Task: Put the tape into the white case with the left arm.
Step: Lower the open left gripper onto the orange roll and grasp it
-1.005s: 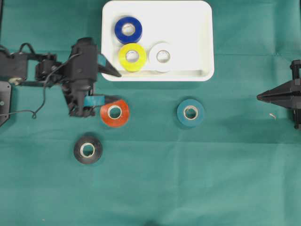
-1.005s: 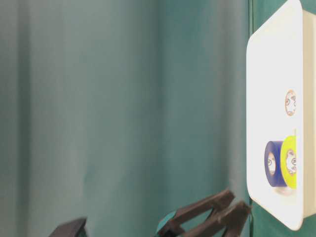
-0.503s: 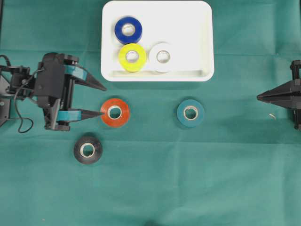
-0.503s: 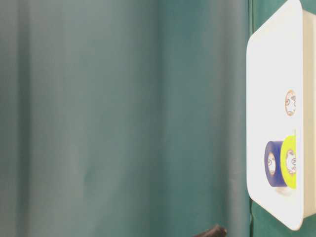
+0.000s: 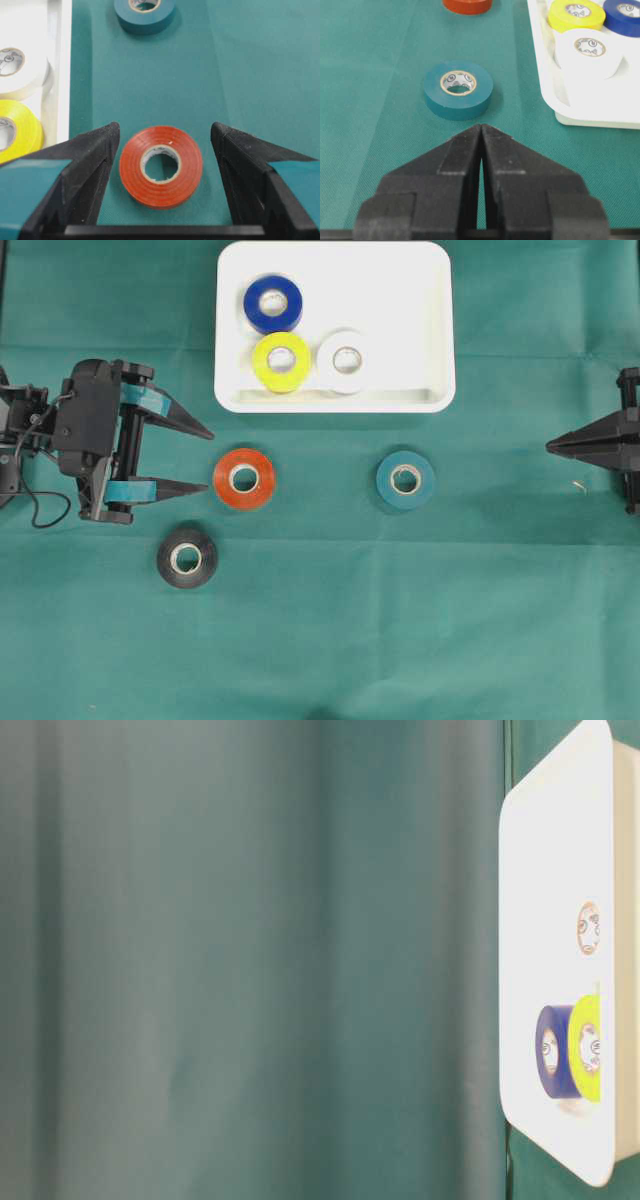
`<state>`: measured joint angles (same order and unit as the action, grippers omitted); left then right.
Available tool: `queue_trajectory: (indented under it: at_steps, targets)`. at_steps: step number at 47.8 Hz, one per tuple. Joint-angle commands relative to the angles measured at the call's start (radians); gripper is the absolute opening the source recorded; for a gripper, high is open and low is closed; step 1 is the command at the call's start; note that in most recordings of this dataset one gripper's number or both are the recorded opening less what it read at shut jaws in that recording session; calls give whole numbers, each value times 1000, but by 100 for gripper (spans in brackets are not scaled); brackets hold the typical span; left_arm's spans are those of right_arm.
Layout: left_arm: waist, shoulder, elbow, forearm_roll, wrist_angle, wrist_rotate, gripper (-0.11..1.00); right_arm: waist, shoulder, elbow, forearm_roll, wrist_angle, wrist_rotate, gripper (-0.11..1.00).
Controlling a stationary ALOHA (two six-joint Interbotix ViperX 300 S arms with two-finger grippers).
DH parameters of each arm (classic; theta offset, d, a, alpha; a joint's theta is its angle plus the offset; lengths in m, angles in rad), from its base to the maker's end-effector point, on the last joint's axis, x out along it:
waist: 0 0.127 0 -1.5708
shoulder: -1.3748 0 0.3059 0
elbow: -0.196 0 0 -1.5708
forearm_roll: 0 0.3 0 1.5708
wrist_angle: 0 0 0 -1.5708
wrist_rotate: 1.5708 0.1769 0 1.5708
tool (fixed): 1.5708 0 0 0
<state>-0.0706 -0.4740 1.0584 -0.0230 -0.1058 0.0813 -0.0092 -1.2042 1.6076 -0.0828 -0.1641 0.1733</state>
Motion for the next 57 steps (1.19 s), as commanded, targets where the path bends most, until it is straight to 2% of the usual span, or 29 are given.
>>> queue_trajectory:
  at_steps: [1, 29, 46, 57]
  targets:
    - [-6, -8, -11, -2, -11, 2, 72, -2, 6, -9, 0, -6, 0, -9]
    - [-40, 71, -26, -3, -11, 2, 72, 0, 6, -11, 0, -6, 2, -9]
    - [-98, 195, -101, -2, -8, 5, 72, -2, 8, -11, 0, -6, 0, -9]
    - [-103, 232, -115, -3, -6, 8, 72, -2, 6, -11, 0, -6, 0, -9]
